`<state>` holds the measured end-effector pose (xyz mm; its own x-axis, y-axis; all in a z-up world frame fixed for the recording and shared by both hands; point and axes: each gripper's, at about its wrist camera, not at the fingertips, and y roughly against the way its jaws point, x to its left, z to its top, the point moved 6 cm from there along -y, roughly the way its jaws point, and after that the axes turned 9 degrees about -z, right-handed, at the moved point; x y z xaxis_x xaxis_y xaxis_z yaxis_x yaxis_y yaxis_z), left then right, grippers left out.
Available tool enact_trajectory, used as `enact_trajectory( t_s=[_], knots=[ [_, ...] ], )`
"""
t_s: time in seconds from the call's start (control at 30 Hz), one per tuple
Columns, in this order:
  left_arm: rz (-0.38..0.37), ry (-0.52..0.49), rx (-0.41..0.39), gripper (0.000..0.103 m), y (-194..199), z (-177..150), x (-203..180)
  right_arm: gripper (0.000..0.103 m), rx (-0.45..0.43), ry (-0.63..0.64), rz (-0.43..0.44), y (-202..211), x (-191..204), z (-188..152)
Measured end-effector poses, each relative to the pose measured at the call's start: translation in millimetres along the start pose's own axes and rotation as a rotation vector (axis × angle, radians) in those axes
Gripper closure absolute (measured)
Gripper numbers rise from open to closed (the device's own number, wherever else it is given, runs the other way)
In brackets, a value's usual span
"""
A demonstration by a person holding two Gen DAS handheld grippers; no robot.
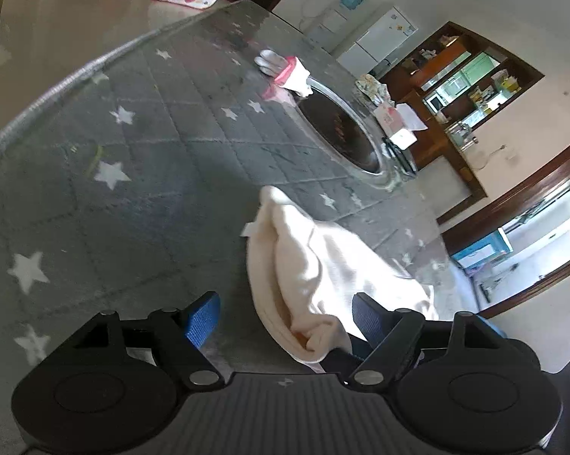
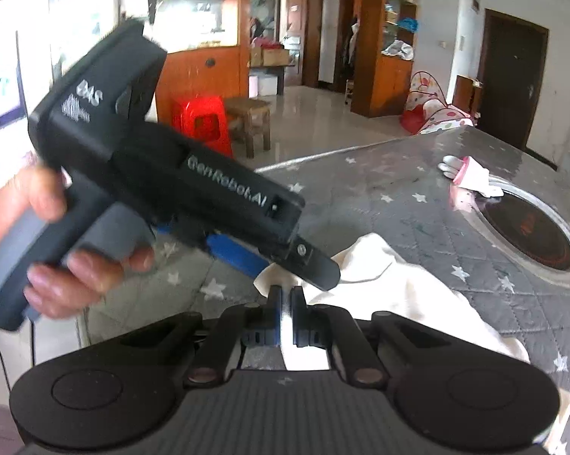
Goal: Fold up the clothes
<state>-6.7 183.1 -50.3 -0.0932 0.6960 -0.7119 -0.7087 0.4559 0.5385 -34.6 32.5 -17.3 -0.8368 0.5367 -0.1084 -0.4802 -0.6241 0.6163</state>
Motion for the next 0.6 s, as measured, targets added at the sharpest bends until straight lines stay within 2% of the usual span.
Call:
enact_trajectory(
  t_s=[0.07, 0.17, 0.23, 0.27, 0.33, 0.4, 0.6],
  knots=[
    [-0.028, 0.018, 0.017, 0.026, -6.8, -0.1, -3.2, 0.099, -0.012, -0.018, 0.003, 4.9, -4.2, 2.1],
    [-0.074, 0.057, 0.049, 0.035, -19.2, -0.8, -6.5, 0.099, -0.02, -0.034, 0.009, 9.7, -7.0, 2.5],
    [-0.092, 0.079, 0.067, 0.044, -27.8, -1.7, -7.1, 0.099, -0.022, -0.035, 0.013, 12.3, -7.0, 1.5],
    [-0.1, 0.093, 0.074, 0.046, -31.8, -2.2, -6.0, 0.099, -0.024, -0.036, 0.015, 13.3, -6.9, 0.8],
    [-0.113, 0.123, 0.089, 0.056, -39.5, -3.5, -2.8, 0.099, -0.025, -0.034, 0.022, 15.3, -5.3, -0.7],
    [-0.132, 0.148, 0.088, 0.061, -42.6, -4.0, 0.1, 0.099, -0.025, -0.03, 0.029, 17.4, -2.8, -2.4],
    [-0.125, 0.144, 0.088, 0.074, -43.8, -4.8, 3.0, 0.099, -0.018, -0.009, 0.041, 16.2, 2.5, -6.8]
  ],
)
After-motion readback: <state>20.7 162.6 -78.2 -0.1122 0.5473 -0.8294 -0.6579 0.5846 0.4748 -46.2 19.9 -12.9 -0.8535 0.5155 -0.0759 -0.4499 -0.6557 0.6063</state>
